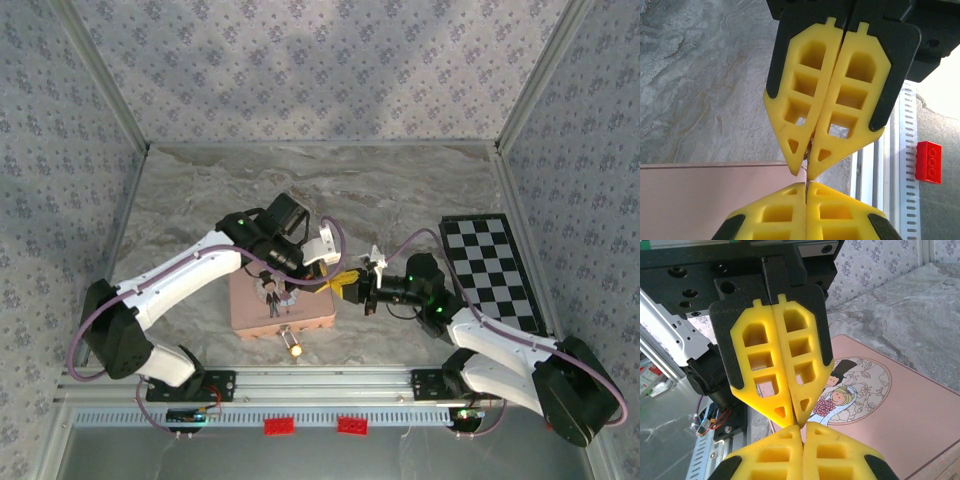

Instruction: Unlock the padlock with the key

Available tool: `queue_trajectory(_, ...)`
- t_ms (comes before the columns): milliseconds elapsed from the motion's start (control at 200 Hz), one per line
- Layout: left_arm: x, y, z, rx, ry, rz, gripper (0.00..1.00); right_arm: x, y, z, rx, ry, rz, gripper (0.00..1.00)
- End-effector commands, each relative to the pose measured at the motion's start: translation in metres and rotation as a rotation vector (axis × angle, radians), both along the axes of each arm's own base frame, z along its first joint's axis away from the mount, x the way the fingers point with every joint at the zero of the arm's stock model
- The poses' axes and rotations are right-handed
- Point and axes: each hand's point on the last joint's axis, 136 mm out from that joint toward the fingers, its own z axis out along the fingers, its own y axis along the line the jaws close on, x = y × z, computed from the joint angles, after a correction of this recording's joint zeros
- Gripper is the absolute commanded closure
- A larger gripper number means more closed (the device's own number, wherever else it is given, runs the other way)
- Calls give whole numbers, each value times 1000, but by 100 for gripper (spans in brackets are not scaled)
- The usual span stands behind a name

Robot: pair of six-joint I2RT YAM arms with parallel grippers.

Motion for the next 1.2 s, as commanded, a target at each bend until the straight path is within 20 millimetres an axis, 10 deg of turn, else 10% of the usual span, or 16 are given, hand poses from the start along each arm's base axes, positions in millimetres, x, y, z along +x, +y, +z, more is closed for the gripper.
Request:
queue_trajectory(0, 1, -1, 13, -41, -59, -12, 100, -5, 4, 11, 12, -23, 35, 100)
queue_trajectory(520, -3, 1, 25, -119, -64, -36, 100, -8, -4, 21, 42, -17, 59, 84)
queue_trajectory(1199, -3, 0, 21, -108, -50, -41, 100, -9, 0, 26, 54, -22, 91, 94)
